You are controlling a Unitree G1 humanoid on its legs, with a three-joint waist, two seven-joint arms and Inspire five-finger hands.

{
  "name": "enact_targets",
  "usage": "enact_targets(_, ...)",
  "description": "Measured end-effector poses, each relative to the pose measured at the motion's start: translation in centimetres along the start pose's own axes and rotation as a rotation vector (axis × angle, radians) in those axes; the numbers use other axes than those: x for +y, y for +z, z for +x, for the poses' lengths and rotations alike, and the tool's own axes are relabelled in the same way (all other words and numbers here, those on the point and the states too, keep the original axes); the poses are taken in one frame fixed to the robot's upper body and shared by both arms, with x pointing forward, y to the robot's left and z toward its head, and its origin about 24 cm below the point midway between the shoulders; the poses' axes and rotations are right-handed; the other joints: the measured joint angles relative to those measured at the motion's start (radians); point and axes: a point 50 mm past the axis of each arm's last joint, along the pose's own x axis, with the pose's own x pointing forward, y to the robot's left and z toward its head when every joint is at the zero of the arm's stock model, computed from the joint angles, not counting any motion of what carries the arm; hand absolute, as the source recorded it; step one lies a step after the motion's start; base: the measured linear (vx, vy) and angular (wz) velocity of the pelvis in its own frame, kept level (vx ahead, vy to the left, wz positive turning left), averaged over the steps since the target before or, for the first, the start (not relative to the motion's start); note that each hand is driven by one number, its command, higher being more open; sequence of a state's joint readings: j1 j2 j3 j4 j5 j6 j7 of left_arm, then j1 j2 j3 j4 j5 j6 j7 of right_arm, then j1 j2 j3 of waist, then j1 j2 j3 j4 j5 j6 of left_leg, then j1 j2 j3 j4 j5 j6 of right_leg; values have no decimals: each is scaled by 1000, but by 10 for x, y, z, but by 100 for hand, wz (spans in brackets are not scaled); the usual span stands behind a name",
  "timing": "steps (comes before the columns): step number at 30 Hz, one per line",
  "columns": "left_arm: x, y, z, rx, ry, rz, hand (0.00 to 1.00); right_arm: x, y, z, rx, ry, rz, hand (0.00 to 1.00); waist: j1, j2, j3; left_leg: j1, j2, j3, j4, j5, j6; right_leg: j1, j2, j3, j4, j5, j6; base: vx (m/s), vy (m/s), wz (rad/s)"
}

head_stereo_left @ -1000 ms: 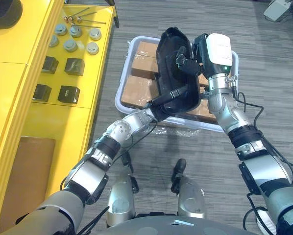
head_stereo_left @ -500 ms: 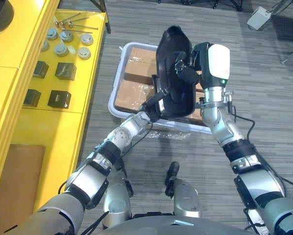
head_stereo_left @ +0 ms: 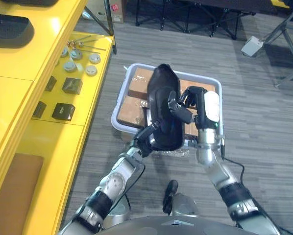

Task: Walk over and take three plastic housings, then place them on the shelf

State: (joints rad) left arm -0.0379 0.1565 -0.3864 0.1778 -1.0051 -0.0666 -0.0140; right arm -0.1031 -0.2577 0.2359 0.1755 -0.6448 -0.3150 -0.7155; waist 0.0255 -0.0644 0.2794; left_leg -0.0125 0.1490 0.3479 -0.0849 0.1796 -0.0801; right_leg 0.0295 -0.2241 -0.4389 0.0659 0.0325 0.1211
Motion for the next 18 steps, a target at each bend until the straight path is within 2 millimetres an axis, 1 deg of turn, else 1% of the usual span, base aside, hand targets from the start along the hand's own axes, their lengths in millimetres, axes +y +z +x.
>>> enact_targets(1, -3, 15, -7, -101, 17, 93, 0, -4, 1, -7, 34, -24, 37, 100, 0, 6, -13, 14, 0, -6, -1, -2, -3, 21, 0, -9, -6, -2, 1, 35, -21, 12)
enact_targets(2, -5, 21, -10, -142, 25, 130, 0, -6, 2, -10, 50, -39, 56, 100, 0, 9, -19, 19, 0, -9, -1, -4, -4, 31, 1, -14, -12, -2, 1, 9, -19, 17)
enact_targets(3, -6, 32, -16, -216, 48, 192, 0, -9, 4, -14, 81, -69, 96, 100, 0, 16, -39, 22, -1, -15, -2, -5, -6, 43, 2, -24, -19, -3, 2, -7, -10, 12)
enact_targets(4, -7, 36, -18, -251, 62, 220, 0, -11, 5, -17, 95, -83, 112, 100, 0, 20, -50, 22, -1, -16, -3, -5, -6, 44, 2, -25, -20, -3, 3, -14, -7, 10)
enact_targets(5, -7, 47, -25, -335, 100, 245, 0, -16, 5, -20, 131, -113, 143, 100, 0, 26, -71, 22, -1, -17, -4, -6, -6, 47, 2, -28, -24, -4, 3, 0, 0, 0)
enact_targets(6, -6, 52, -29, -379, 121, 250, 0, -18, 3, -21, 157, -131, 154, 100, -1, 29, -80, 23, -1, -17, -4, -6, -6, 50, 3, -29, -30, -3, 4, 0, 0, 0)
enact_targets(7, -4, 64, -37, -464, 170, 267, 0, -24, -5, -26, 216, -157, 158, 100, -1, 33, -96, 25, -1, -17, -4, -6, -6, 59, 6, -31, -41, -2, 6, 0, 0, 0)
enact_targets(8, -2, 71, -43, -523, 214, 299, 0, -29, -13, -31, 274, -181, 171, 100, -1, 36, -109, 26, -1, -19, -4, -6, -7, 66, 8, -33, -52, 1, 8, -18, -12, 4)
enact_targets(10, 9, 86, -59, -634, 337, 383, 0, -40, -27, -42, 394, -246, 180, 100, -4, 46, -122, 39, 1, -19, -4, -8, -9, 79, 13, -35, -67, 3, 6, -15, -6, -1)
enact_targets(11, 11, 87, -62, -649, 376, 413, 0, -42, -29, -46, 420, -255, 187, 100, -4, 48, -128, 40, 1, -18, -4, -11, -12, 81, 15, -35, -73, 4, 5, -29, -12, -5)
enact_targets(12, 17, 89, -69, -679, 459, 476, 0, -46, -32, -52, 462, -267, 211, 100, -5, 52, -139, 39, 2, -15, -4, -12, -15, 83, 18, -34, -87, 9, 5, -14, -6, -7)
enact_targets(14, 24, 89, -79, -706, 578, 567, 0, -49, -31, -59, 492, -258, 247, 100, -9, 56, -148, 39, 3, -12, -4, -15, -17, 88, 22, -34, -106, 16, 4, 4, -4, -6)
enact_targets(17, 31, 89, -92, -737, 707, 656, 0, -47, -31, -70, 562, -241, 351, 100, -25, 53, -160, 39, 5, -6, -3, -21, -22, 92, 28, -31, -123, 27, 2, 24, -7, -6)
enact_targets(18, 33, 90, -95, -746, 732, 658, 0, -46, -32, -73, 587, -241, 388, 100, -28, 51, -164, 39, 6, -4, -3, -22, -23, 92, 29, -30, -125, 28, 1, 46, -8, -8)
